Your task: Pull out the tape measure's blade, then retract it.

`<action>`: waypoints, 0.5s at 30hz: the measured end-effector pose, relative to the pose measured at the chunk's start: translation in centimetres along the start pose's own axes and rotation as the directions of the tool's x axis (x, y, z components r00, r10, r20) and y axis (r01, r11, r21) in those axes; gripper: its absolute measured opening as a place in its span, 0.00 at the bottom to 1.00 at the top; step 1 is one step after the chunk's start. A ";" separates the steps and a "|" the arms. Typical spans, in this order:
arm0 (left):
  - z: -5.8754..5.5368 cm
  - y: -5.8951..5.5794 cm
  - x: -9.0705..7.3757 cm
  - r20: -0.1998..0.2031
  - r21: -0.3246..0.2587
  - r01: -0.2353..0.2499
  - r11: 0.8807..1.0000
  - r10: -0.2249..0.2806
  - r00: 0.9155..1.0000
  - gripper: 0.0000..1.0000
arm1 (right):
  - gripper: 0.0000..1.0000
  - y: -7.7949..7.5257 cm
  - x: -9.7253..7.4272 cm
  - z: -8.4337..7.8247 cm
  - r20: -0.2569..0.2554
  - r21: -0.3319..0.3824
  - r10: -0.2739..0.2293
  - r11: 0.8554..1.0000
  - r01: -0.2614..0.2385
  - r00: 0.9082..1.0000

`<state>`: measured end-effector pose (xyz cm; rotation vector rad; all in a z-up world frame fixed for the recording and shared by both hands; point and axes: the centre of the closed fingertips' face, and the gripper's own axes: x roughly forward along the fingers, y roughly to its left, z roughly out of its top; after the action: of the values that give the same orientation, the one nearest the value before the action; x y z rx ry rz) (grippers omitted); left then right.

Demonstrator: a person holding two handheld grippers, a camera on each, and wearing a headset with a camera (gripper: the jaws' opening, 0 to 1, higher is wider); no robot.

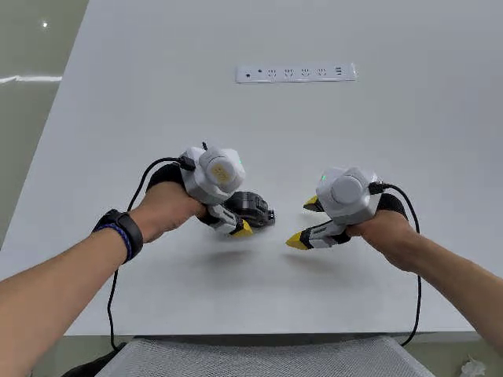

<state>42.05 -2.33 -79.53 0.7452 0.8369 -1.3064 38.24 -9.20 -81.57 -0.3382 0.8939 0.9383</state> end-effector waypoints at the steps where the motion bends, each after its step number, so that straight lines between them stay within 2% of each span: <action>1: 0.0 0.0 0.1 -0.001 0.001 0.004 1.000 -0.004 1.000 0.54 | 0.50 0.0 0.1 0.1 -0.002 -0.008 0.001 1.000 -0.001 1.000; 5: 0.0 -0.2 0.7 -0.019 0.032 0.019 0.999 -0.018 1.000 0.52 | 0.44 -0.3 0.2 0.9 0.005 -0.040 0.000 0.999 0.000 1.000; 7: -0.1 0.0 0.9 -0.040 0.072 0.017 0.997 -0.014 0.999 0.46 | 0.43 -0.6 0.4 1.2 -0.002 -0.052 0.001 0.999 -0.001 1.000; 11: -0.2 0.2 1.1 -0.049 0.084 0.018 0.996 -0.014 0.999 0.37 | 0.42 -0.8 0.6 1.6 -0.003 -0.062 0.005 0.998 -0.005 1.000; 13: -0.2 0.2 1.1 -0.050 0.086 0.018 0.996 -0.014 0.999 0.37 | 0.40 -0.8 0.6 1.7 -0.003 -0.063 0.006 0.998 -0.006 1.000; 15: -0.3 0.3 1.2 -0.063 0.111 0.023 0.994 -0.016 0.998 0.36 | 0.37 -0.9 1.1 2.0 -0.013 -0.095 0.015 0.995 -0.016 1.000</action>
<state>42.39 -2.66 -80.67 0.8720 0.8270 -1.3619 40.30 -7.88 -81.31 -0.4198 0.8660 0.9966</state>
